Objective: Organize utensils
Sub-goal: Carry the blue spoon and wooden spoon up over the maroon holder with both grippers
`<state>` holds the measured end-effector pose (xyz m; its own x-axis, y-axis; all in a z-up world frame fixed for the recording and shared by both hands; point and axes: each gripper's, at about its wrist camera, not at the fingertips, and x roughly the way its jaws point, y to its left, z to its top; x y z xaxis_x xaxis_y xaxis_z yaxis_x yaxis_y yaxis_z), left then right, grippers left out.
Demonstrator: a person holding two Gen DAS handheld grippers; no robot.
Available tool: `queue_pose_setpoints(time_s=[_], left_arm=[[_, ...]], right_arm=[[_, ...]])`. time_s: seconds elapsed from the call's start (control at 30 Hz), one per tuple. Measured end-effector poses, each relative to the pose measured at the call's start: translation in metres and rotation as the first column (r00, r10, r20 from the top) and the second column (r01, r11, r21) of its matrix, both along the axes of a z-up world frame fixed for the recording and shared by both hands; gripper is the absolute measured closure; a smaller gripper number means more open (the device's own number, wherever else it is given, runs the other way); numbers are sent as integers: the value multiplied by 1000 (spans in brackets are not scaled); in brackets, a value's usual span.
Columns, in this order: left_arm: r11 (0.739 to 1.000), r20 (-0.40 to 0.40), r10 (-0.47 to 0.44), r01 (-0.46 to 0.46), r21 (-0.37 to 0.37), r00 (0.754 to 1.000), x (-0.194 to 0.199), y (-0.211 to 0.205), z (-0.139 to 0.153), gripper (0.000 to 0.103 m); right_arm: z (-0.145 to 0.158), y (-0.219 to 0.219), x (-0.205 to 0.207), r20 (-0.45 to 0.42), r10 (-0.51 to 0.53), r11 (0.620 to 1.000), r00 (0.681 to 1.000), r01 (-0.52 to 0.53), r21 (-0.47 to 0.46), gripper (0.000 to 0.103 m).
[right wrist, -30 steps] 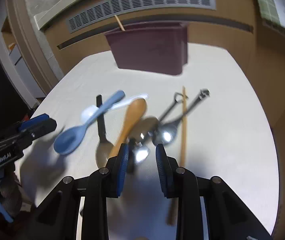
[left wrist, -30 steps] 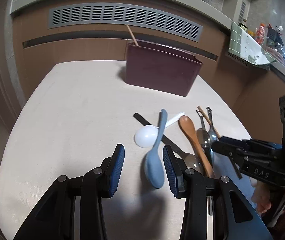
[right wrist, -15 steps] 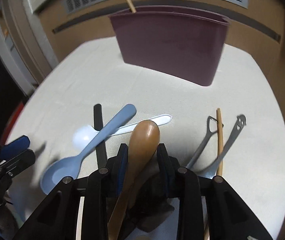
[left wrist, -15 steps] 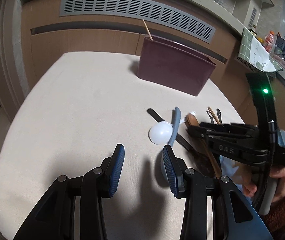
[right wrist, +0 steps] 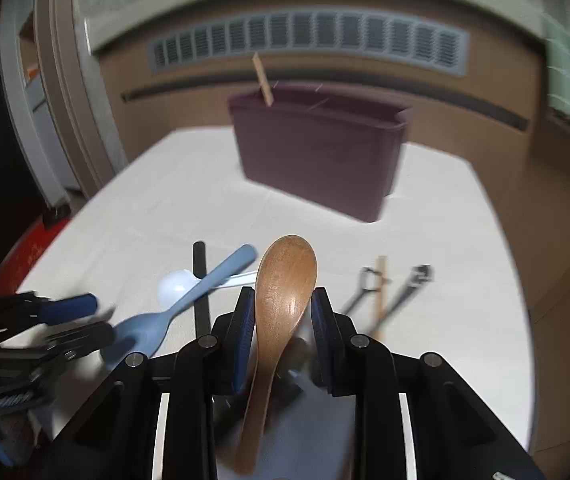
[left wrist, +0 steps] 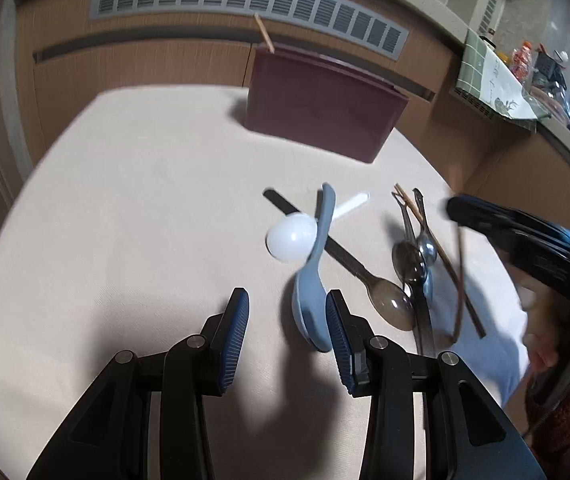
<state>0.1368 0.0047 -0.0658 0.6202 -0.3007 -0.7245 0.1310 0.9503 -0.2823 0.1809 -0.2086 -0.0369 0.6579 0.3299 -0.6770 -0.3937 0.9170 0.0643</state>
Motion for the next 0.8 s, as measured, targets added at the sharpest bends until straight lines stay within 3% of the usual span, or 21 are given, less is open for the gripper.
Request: queue_pose_setpoints(time_s=[0.1,0.17,0.3,0.43,0.47,0.6,0.7,0.8], left_arm=[[1000,-44,7,-8,-30,999,6,-2,-7,68],[1000,-68,16,-17,-15,998,10,-5,-10,76],[1000,-63,21,-21,8,998,19,-11,-3,76],[997,-14,-69,70,29,997,42,-20,22,76],[993,-23,-114,115,41,993,50,-26,24,76],[961,-80,-226,235,145,971,82,-54,15,76],[939,-98,-225,243,244,969,100,-69,7,76],[927,-119,-227,252,277,967,115,-76,0,76]], right_arm=[[8,-15,-16,47,-26,1000,999,26,5,80],[9,-22,-23,70,-41,999,997,41,4,94],[8,-22,-32,100,-31,999,994,32,-15,94],[2,-26,-22,14,-21,1000,1000,21,19,94],[0,-28,-19,-9,-20,999,1000,20,40,89],[-11,-36,-16,-51,-53,997,997,56,51,86],[-14,-45,-21,-40,-92,996,995,93,16,86],[-15,-54,-24,-37,-118,993,992,118,0,86]])
